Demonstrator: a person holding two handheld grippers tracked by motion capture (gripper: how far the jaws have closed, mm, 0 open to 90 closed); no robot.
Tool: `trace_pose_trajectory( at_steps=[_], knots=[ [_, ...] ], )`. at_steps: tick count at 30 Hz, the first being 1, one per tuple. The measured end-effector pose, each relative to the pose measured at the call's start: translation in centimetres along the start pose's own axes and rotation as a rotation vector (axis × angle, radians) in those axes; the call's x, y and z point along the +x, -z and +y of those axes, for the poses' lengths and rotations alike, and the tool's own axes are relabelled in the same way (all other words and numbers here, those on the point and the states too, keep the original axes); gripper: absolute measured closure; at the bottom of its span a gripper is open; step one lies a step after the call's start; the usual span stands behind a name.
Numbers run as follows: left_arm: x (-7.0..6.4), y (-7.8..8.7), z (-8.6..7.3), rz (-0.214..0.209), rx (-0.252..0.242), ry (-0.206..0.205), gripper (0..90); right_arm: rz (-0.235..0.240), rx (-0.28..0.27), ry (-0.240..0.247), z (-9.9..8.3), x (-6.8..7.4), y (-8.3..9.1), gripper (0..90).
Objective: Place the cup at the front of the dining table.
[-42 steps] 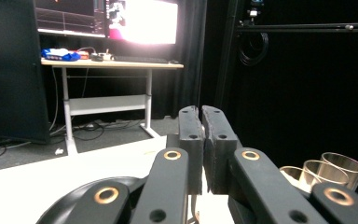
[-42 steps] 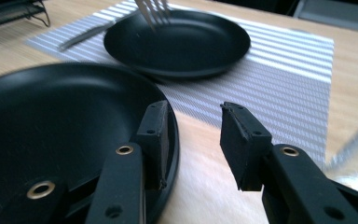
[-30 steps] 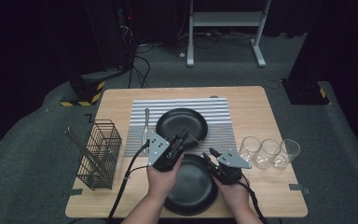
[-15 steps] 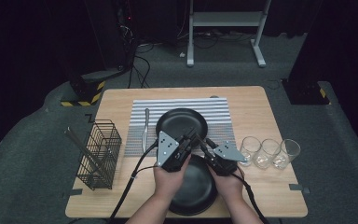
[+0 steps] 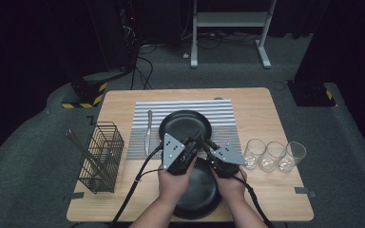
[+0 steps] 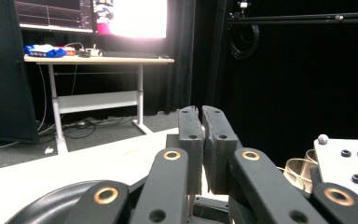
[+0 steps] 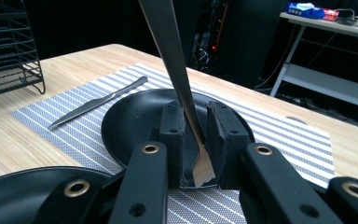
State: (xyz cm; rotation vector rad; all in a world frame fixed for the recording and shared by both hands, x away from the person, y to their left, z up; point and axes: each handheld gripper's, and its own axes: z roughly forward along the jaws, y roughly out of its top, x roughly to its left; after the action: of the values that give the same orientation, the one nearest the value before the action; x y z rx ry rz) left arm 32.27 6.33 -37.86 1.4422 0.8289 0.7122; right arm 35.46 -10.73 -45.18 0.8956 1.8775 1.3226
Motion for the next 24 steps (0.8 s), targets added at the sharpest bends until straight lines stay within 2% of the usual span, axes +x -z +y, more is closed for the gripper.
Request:
trace_pose_trajectory(
  at_steps=[5,12,15,21,24],
  knots=[
    [-0.1,-0.2,0.1,-0.005,0.004,-0.008,86.2,0.013,0.001,0.000,0.0,-0.1,-0.1,78.8],
    [-0.3,-0.8,0.3,-0.019,0.010,-0.008,84.7,0.001,0.003,0.065,-0.1,0.5,0.0,83.8],
    [-0.5,-1.0,0.4,-0.020,0.012,-0.019,83.9,-0.001,0.000,0.086,-0.1,0.7,0.0,85.3],
    [-0.7,-1.1,0.5,-0.036,0.008,-0.008,80.5,-0.001,0.002,0.070,-0.1,0.4,0.0,85.6],
    [-0.6,-0.5,0.7,-0.039,-0.013,0.000,78.0,0.000,0.010,0.036,-0.2,0.0,0.0,85.6]
  ],
)
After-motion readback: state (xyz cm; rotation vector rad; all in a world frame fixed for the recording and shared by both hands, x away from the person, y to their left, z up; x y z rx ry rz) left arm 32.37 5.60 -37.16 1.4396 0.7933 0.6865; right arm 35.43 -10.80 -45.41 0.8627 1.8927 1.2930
